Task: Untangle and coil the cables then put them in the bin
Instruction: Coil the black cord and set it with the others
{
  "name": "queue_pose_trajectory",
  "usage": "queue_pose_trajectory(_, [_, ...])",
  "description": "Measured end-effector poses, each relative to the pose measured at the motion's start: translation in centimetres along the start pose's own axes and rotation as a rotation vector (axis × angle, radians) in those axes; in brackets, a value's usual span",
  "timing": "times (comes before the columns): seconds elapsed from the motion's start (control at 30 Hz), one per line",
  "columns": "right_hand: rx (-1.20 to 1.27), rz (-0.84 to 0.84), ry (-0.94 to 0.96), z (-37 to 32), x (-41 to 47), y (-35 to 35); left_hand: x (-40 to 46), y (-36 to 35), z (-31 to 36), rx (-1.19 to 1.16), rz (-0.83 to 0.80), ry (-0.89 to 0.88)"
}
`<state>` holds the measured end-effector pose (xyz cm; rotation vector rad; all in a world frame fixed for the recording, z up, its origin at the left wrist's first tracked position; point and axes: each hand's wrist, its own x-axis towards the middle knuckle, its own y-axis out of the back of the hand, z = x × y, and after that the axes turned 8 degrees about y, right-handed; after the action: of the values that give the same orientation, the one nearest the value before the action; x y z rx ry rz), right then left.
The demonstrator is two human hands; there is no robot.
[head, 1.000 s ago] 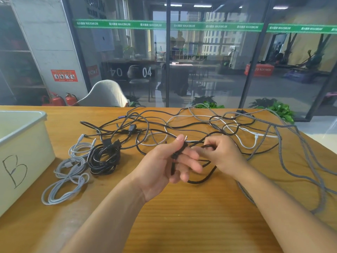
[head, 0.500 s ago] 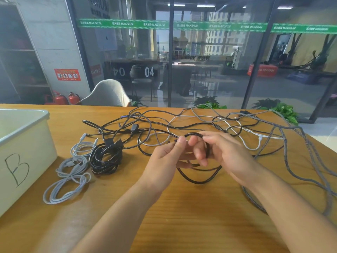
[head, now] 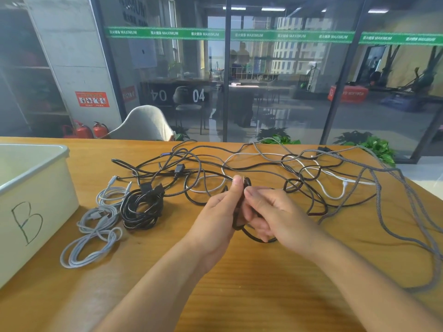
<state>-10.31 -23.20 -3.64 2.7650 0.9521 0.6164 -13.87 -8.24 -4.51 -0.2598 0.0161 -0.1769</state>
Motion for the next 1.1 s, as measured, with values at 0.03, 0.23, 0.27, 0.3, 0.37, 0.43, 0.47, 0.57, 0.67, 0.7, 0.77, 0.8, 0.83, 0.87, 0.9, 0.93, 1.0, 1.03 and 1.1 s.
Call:
queue_pose_trajectory(0.03, [-0.106,0.033,0.04,0.2,-0.1,-0.3,0.1,0.1,0.0,-0.025,0.012,0.002])
queue_pose_trajectory(0.23, [-0.453,0.105,0.172,1.4,0.0,-0.9,0.4,0.3,-0.2,0.004,0.07,-0.018])
queue_pose_trajectory(0.27, [-0.411,0.103,0.161,1.3,0.0,-0.8,0.4,0.3,-0.2,0.023,0.068,-0.019])
queue_pose_trajectory(0.3, [-0.365,0.098,0.156,1.2,-0.1,-0.6,0.4,0.3,-0.4,0.045,0.057,-0.018])
queue_pose_trajectory(0.37, [-0.267,0.066,0.146,0.8,-0.2,-0.2,0.4,0.6,-0.6,0.1,0.034,-0.025])
queue_pose_trajectory(0.43, [-0.22,0.033,0.143,0.9,-0.2,0.0,0.4,0.6,-0.7,0.131,0.035,-0.041])
queue_pose_trajectory(0.47, [-0.214,0.026,0.142,0.9,-0.1,0.0,0.3,0.6,-0.7,0.116,0.041,-0.048])
queue_pose_trajectory(0.57, [-0.274,0.018,0.129,1.3,0.3,-0.1,0.2,0.4,-0.1,-0.02,0.077,-0.075])
queue_pose_trajectory(0.67, [-0.319,0.028,0.143,1.2,0.1,-0.2,0.2,0.4,0.2,-0.08,0.084,-0.066])
queue_pose_trajectory(0.7, [-0.338,0.037,0.142,1.3,0.0,-0.3,0.2,0.4,0.1,-0.038,0.077,-0.061])
queue_pose_trajectory(0.77, [-0.341,0.053,0.129,1.3,-0.1,-0.4,0.2,0.3,-0.2,0.078,0.05,-0.049])
queue_pose_trajectory(0.8, [-0.336,0.053,0.118,1.4,-0.2,-0.3,0.2,0.2,-0.4,0.113,0.043,-0.042])
queue_pose_trajectory(0.83, [-0.335,0.054,0.107,1.5,-0.2,-0.3,0.2,0.1,-0.5,0.126,0.04,-0.033])
queue_pose_trajectory(0.87, [-0.331,0.058,0.108,1.4,-0.2,-0.2,0.1,0.1,-0.5,0.128,0.038,-0.028])
queue_pose_trajectory(0.9, [-0.321,0.063,0.119,1.3,-0.2,-0.2,0.1,0.1,-0.6,0.125,0.036,-0.03])
queue_pose_trajectory(0.93, [-0.311,0.065,0.133,1.1,-0.2,-0.1,0.1,0.0,-0.5,0.114,0.035,-0.036])
queue_pose_trajectory(1.0, [-0.31,0.064,0.156,0.8,-0.2,0.0,0.0,-0.2,-0.2,0.05,0.034,-0.048])
queue_pose_trajectory(1.03, [-0.321,0.059,0.167,0.6,-0.2,0.0,0.0,-0.2,-0.1,-0.001,0.04,-0.047])
queue_pose_trajectory(1.1, [-0.366,0.047,0.185,0.5,-0.1,-0.2,-0.1,-0.3,0.3,-0.107,0.047,-0.04])
